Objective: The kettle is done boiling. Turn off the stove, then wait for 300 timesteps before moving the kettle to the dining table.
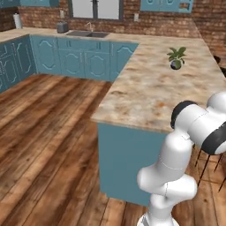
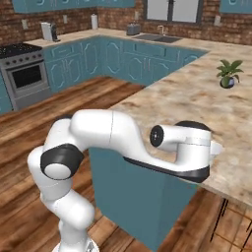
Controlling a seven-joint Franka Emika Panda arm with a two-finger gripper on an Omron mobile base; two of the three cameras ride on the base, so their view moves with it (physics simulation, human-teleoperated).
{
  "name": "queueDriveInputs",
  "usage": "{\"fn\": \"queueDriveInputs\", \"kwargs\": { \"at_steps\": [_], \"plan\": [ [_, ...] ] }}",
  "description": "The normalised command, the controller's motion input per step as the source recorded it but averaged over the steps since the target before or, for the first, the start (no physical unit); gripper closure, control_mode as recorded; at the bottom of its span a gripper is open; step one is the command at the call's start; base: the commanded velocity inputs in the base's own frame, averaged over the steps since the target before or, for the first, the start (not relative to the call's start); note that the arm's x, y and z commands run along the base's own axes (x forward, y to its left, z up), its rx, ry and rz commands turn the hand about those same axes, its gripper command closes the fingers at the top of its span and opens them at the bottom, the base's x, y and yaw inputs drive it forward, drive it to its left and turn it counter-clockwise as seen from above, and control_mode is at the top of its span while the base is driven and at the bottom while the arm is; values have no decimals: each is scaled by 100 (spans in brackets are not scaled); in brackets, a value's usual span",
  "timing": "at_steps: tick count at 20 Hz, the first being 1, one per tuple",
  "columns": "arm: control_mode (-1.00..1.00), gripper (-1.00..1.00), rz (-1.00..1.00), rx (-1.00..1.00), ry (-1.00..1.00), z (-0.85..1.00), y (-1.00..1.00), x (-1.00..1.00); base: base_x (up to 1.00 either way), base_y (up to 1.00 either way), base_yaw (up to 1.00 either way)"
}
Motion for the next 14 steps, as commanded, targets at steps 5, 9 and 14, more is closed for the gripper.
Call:
{"fn": "queueDriveInputs", "kwargs": {
  "at_steps": [5, 9, 14],
  "plan": [
    [100, 100, 0, 0, 0, 0, 0, 0, 0, -80, 38],
    [100, 100, 0, 0, 0, 0, 0, 0, 0, -77, 37],
    [100, 100, 0, 0, 0, 0, 0, 0, 3, -74, 36]
  ]
}}
